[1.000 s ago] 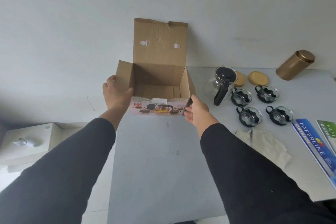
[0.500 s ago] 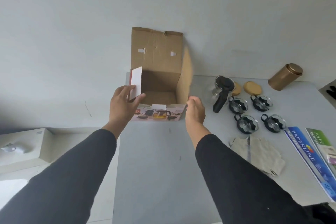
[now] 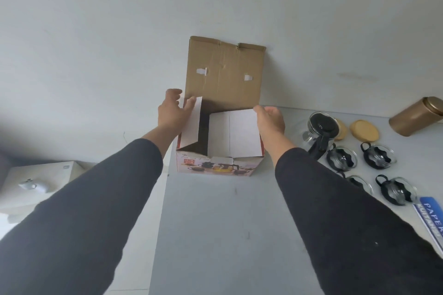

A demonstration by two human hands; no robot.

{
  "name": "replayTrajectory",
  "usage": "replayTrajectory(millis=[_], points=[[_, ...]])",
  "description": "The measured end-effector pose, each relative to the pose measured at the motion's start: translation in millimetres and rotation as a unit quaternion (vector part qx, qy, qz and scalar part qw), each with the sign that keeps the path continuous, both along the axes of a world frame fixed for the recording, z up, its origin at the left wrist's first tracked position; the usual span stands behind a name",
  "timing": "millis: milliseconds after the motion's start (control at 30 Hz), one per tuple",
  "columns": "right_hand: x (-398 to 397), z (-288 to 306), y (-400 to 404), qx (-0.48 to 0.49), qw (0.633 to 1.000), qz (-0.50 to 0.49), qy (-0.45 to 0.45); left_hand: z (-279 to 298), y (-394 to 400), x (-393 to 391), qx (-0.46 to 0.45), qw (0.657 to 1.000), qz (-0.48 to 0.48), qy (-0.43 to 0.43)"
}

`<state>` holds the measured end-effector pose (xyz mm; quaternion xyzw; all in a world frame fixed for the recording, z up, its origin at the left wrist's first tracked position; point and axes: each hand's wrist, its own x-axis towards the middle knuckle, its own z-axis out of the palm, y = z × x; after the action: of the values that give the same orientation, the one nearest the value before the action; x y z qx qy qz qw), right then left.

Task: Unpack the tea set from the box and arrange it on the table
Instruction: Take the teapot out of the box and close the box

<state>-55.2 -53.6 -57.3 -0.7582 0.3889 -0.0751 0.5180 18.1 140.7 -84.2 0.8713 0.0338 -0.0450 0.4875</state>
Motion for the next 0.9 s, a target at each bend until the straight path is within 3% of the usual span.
replayTrajectory(millis=[100, 300, 500, 700, 900], points=[[32.3, 2.7, -9.7, 0.043, 0.999, 0.026, 0.012, 8.1, -11.7, 25.5, -0.049, 0.996, 0.018, 0.066], [61.1, 17.7, -17.8, 0.13, 0.991, -0.024, -0.025, 30.4, -19.3, 55.1, -0.142, 0.984, 0.043, 0.099], [39.1, 49.9, -19.2, 0.115, 0.976, -0.036, -0.183, 53.9, -10.5, 30.3, -0.26, 0.965, 0.038, 0.001], [-16.4, 43.1, -1.7, -0.043, 0.98, 0.005, -0.195, 38.1, -1.2, -35.7, -0.187, 0.979, 0.018, -0.085], [-79.8, -1.0, 7.9, -0.162, 0.968, 0.15, -0.117, -3.8, 24.2, -95.1, -0.033, 0.987, -0.071, -0.14]])
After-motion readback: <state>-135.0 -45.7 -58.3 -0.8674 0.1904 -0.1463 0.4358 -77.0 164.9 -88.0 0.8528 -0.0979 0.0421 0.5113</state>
